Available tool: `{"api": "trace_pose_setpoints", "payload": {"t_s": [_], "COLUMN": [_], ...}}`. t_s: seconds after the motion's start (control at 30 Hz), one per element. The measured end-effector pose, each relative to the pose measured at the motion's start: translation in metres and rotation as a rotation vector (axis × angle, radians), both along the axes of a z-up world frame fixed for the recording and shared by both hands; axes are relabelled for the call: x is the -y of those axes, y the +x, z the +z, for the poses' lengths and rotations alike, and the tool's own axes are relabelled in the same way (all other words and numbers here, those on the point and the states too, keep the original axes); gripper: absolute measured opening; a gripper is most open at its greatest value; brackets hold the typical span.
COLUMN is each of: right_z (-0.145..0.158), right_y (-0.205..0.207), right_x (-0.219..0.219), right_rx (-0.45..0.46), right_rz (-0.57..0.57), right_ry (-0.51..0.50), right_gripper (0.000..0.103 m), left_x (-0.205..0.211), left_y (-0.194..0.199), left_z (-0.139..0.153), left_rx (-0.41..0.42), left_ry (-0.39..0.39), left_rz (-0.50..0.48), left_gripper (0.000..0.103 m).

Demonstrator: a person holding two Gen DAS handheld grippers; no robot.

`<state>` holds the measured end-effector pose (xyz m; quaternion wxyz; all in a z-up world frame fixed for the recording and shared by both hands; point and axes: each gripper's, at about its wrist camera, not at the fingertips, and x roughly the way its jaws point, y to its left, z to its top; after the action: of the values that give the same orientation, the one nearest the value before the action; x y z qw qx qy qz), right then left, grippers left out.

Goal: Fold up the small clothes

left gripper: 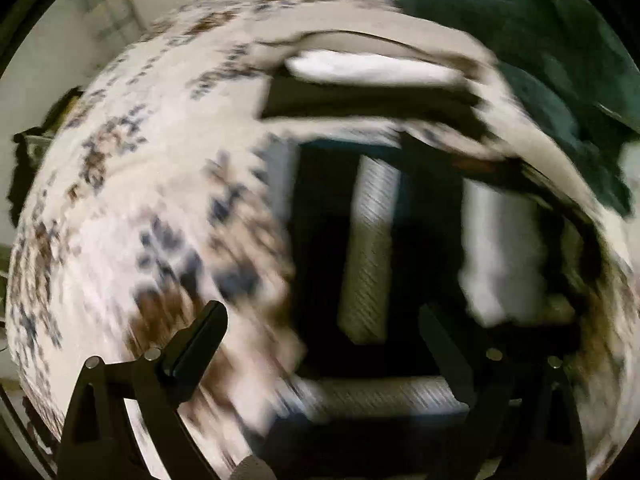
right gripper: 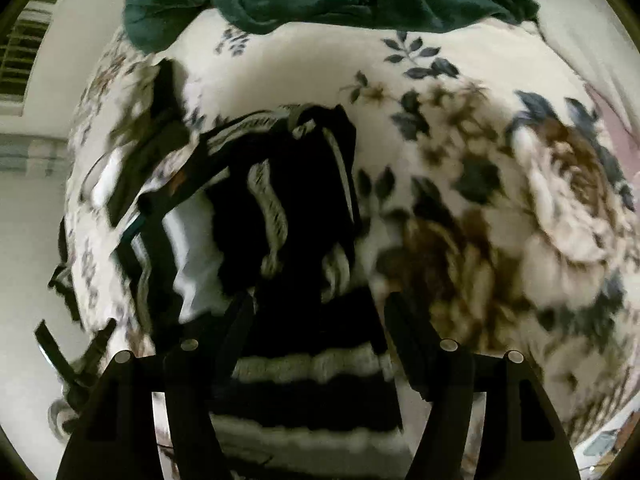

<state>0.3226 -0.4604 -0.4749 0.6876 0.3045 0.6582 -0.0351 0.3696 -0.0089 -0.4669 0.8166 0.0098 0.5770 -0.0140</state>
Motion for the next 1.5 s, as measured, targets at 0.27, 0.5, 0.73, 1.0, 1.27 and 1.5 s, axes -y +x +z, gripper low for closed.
{"api": "trace_pose_setpoints", "payload": {"t_s": [0.27, 0.5, 0.73, 1.0, 1.27, 1.5], "right_z": [0.026, -0.037, -0.109, -0.156, -0.091, -0.001], "right_y": [-0.031, 0.046, 0.13, 0.156, 0.161, 0.183], "right_x": [0.092, 0.134, 0.114, 0.073, 0.052, -0.02], "right_rx": [-0.039, -0.005, -0.012, -0.059, 0.003, 0.065], "right_rz": [0.097, 0.161, 0.183, 0.191, 0.26, 0.384], "right_ry": [0.09, 0.242, 0.339, 0.415, 0.312, 0.227], "right_gripper": [0.07, 0.07, 0.07, 0.026, 0.014, 0.014], "left_x": [0.148, 0.267, 0.316, 0.334, 0.27, 0.15], "left_y": [-0.14, -0.222, -0.238, -0.234, -0.23, -0.231], "left_z": [-0.018, -0.081, -0.124, -0.12, -0.042, 0.025], "left_rx": [-0.201, -0.374, -0.395, -0.274, -0.158, -0.084], "left_ry": [-0.092, -0.07, 0.057, 0.14, 0.046, -0.126], "left_rz": [-0.131, -0.078, -0.064, -0.07, 0.102, 0.327], "left_gripper": [0.098, 0.098, 0.098, 0.019, 0.005, 0.005]}}
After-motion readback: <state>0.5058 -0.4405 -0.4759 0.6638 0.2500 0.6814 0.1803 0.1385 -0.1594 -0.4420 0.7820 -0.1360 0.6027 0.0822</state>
